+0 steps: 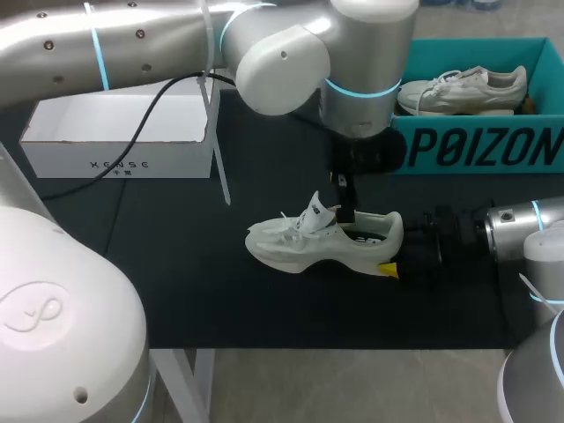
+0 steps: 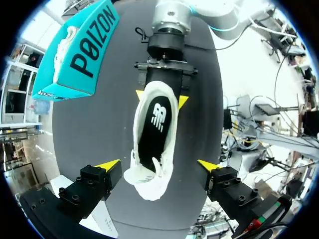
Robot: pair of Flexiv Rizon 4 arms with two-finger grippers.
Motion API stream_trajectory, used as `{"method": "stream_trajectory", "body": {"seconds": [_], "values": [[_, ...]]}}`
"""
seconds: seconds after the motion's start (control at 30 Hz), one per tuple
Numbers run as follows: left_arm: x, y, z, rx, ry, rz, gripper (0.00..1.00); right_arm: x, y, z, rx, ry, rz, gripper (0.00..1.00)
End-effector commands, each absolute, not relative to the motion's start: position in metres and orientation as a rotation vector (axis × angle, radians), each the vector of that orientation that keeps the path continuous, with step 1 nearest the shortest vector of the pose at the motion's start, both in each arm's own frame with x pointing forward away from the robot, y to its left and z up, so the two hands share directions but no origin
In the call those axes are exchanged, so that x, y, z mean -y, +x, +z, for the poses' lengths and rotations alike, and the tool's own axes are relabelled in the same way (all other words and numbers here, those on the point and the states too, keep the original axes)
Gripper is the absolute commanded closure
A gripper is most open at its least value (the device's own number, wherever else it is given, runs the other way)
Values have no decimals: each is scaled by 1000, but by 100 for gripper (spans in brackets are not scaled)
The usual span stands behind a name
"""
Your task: Take the shoe out of the shoebox, open the shoe tongue, remove and reinsert the insole, then place the shoe into the shoebox
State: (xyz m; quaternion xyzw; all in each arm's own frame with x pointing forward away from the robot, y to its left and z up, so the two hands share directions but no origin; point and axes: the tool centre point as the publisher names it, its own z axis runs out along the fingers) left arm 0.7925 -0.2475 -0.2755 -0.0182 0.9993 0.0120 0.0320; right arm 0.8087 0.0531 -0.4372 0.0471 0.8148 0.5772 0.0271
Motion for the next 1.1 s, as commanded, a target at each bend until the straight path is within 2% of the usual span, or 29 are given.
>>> {"method": "stream_trajectory", "body": {"seconds": [0.03, 0.23, 0.27, 0.3, 0.83, 1.1], "values": [[260, 795, -284, -3094, 34, 93, 0, -55, 808, -444, -2519, 146, 1780, 100], [263, 794, -302, -3117, 30, 88, 0, -55, 808, -444, -2519, 146, 1780, 100], [264, 794, -305, -3118, 28, 90, 45, -55, 808, -444, -2519, 146, 1780, 100], [264, 794, -307, -3119, 26, 90, 100, -55, 808, -444, -2519, 146, 1780, 100], [271, 791, -344, -3136, 139, 143, 100, -55, 808, -444, -2519, 146, 1780, 100], [280, 801, -346, -3133, 130, 140, 100, -55, 808, -444, -2519, 146, 1780, 100]]}}
